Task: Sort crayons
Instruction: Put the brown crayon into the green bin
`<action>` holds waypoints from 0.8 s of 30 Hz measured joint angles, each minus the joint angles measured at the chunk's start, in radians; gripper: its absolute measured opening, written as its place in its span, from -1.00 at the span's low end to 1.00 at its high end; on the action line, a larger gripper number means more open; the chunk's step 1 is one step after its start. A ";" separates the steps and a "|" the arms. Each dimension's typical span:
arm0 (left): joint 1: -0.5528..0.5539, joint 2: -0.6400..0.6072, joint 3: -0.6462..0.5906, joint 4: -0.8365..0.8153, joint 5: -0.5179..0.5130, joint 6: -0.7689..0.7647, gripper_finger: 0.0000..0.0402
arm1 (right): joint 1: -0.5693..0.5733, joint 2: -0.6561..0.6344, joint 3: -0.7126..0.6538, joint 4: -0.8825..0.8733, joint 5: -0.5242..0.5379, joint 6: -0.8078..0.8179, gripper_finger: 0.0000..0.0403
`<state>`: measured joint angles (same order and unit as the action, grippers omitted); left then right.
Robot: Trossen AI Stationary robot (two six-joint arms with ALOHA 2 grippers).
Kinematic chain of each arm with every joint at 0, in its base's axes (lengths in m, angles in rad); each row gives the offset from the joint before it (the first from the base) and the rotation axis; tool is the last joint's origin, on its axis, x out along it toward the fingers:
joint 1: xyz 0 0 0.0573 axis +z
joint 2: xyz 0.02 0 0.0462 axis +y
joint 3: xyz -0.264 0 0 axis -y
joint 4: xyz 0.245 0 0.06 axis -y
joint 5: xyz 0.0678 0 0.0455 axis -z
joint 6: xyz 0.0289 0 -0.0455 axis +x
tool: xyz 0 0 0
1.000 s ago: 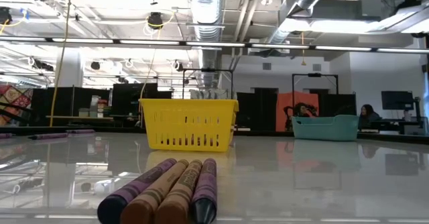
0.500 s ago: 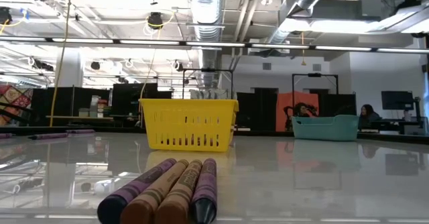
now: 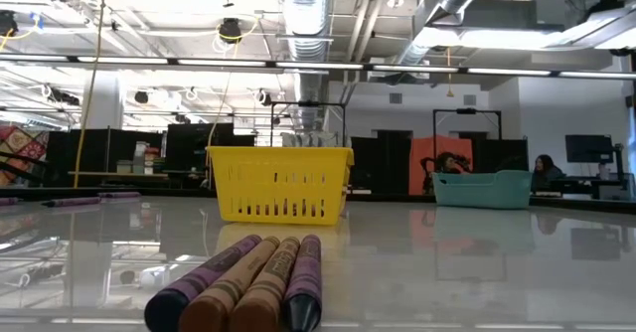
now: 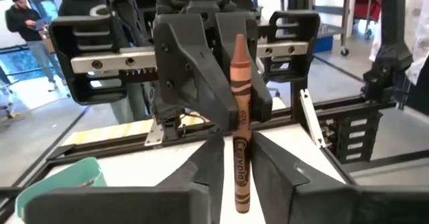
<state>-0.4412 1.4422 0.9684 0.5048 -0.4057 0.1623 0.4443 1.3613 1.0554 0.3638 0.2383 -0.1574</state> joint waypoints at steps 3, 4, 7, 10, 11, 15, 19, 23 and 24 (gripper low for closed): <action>-0.001 0.000 0.000 -0.028 -0.002 0.001 -0.56 | -0.004 -0.005 0.000 -0.004 -0.003 0.017 -0.99; -0.001 0.000 0.000 -0.041 -0.002 0.002 -0.53 | -0.006 -0.006 0.000 -0.010 -0.003 0.024 -0.99; -0.001 0.000 0.000 -0.087 -0.002 0.001 -0.42 | -0.016 -0.008 0.000 -0.022 -0.003 0.032 -0.99; -0.003 0.000 0.000 -0.153 0.011 -0.029 -0.33 | -0.020 -0.017 0.000 -0.062 -0.001 0.051 -0.99; -0.003 0.000 0.000 -0.180 0.020 -0.047 -0.31 | -0.024 -0.020 0.000 -0.079 0.007 0.057 -0.99; -0.003 0.000 0.000 -0.266 0.028 -0.132 -0.26 | -0.044 -0.051 0.000 -0.134 0.022 0.083 -1.00; -0.003 0.000 0.000 -0.327 0.028 -0.183 -0.26 | -0.062 -0.088 0.000 -0.170 0.052 0.089 -1.00; -0.003 0.000 0.000 -0.388 0.029 -0.226 -0.26 | -0.093 -0.121 0.000 -0.219 0.072 0.106 -1.00; -0.003 0.000 0.000 -0.402 0.031 -0.233 -0.26 | -0.103 -0.129 0.000 -0.234 0.073 0.112 -1.00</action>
<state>-0.4446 1.4418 0.9680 0.1026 -0.3749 -0.0705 0.3413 1.2323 1.0554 0.1302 0.3115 -0.0450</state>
